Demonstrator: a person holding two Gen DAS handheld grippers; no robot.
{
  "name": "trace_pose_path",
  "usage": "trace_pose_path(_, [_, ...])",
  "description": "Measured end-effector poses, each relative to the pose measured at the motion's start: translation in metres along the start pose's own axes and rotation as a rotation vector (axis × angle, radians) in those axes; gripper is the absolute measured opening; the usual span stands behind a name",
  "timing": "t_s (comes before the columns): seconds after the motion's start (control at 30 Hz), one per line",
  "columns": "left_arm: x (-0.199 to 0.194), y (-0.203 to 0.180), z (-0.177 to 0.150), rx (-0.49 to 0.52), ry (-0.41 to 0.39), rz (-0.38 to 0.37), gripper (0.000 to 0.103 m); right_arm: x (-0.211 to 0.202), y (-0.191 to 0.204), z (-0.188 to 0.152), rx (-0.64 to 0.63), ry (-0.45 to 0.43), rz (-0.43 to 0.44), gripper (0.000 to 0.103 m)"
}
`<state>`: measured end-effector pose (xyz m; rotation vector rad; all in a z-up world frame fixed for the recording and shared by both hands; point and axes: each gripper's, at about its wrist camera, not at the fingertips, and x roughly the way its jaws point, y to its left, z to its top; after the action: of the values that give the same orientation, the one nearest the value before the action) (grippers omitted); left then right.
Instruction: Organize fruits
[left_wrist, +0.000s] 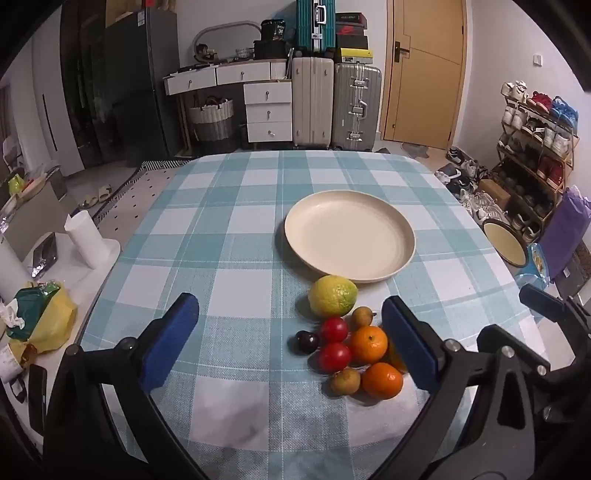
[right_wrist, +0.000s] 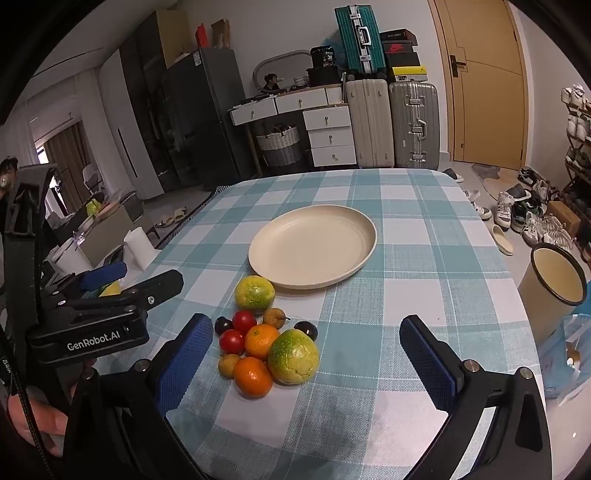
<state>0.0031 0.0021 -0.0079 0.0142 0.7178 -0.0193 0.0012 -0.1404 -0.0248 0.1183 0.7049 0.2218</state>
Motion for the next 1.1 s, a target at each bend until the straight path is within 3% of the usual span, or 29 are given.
trace_pose_path(1.1, [-0.007,0.014,-0.001,-0.019,-0.003,0.014,0.099,0.007,0.0,-0.005,0.039,0.015,0.033,0.103])
